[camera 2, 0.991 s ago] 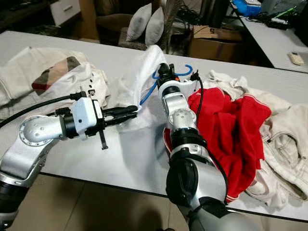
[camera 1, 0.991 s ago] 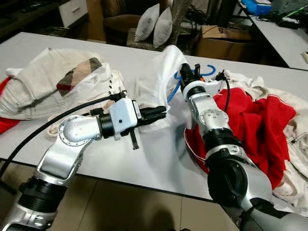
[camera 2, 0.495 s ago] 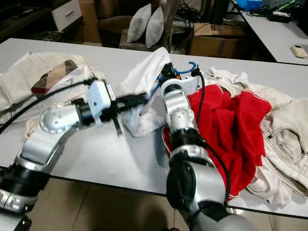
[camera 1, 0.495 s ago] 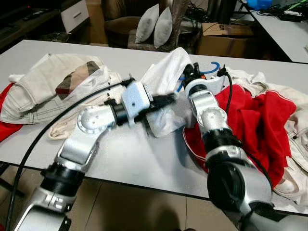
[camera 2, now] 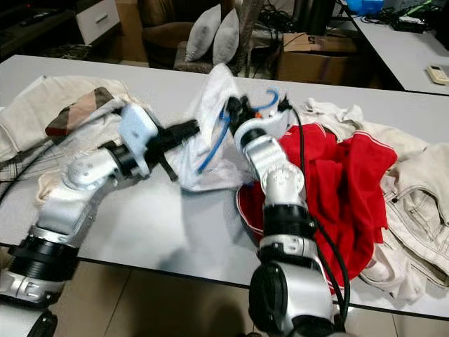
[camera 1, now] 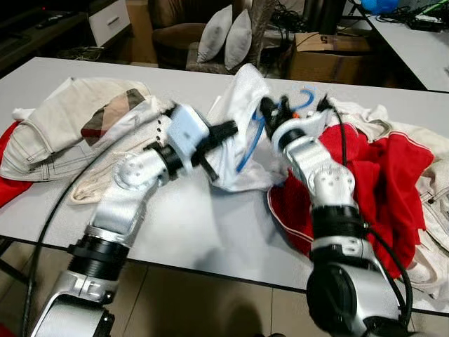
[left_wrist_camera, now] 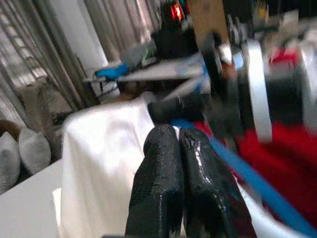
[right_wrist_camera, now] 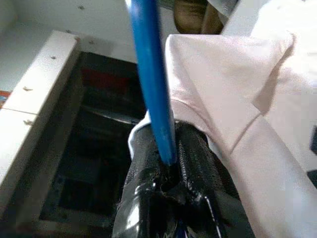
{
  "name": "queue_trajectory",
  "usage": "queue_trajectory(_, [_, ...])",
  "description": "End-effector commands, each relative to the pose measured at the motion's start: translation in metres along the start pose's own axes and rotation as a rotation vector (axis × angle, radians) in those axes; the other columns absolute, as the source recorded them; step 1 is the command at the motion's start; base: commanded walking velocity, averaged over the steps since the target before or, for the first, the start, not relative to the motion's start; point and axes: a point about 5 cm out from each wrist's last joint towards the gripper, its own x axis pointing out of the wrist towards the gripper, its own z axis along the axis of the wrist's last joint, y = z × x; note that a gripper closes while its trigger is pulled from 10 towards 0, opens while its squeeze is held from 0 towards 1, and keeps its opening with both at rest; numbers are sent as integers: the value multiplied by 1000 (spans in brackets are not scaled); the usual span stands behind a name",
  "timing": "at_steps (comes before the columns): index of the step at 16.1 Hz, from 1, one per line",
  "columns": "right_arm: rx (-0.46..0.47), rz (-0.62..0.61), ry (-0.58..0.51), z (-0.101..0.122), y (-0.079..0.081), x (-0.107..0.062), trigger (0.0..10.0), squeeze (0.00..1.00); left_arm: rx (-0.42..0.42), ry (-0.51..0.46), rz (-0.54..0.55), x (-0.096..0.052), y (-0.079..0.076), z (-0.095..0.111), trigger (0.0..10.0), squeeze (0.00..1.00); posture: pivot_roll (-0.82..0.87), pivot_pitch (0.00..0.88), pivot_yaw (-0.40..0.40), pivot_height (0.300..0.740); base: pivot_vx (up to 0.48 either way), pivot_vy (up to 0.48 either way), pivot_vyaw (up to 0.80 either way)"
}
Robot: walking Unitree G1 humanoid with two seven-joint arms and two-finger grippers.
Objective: Hang hanger
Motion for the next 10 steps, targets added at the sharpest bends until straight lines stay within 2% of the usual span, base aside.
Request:
queue_trajectory(1, [119,-4,61,-37,0,-2,10000,0,-22,-69,-72,-6,-1,16,0,0,40,0,22,740,0,0,0])
queue_trajectory(2, [129,-2,53,-35,1,-2,10000,0,-24,-71,-98,-9,-2,17,0,0,40,0,22,740,0,0,0])
queue_trajectory(4, [211,2,-23,-17,5,1,10000,0,-17,-54,-111,-22,3,16,0,0,38,0,36,740,0,0,0])
queue_trajectory(6, [240,12,-77,-4,10,5,10000,0,-50,-92,-119,-29,8,25,0,0,54,0,43,740,0,0,0])
queue_trajectory(8, [254,10,-122,5,13,12,10000,0,-57,-106,-166,-31,8,34,0,0,66,0,47,740,0,0,0])
queue_trajectory(10, [327,19,-164,11,22,21,10000,0,-63,-89,-204,-32,6,35,0,0,89,0,57,740,0,0,0])
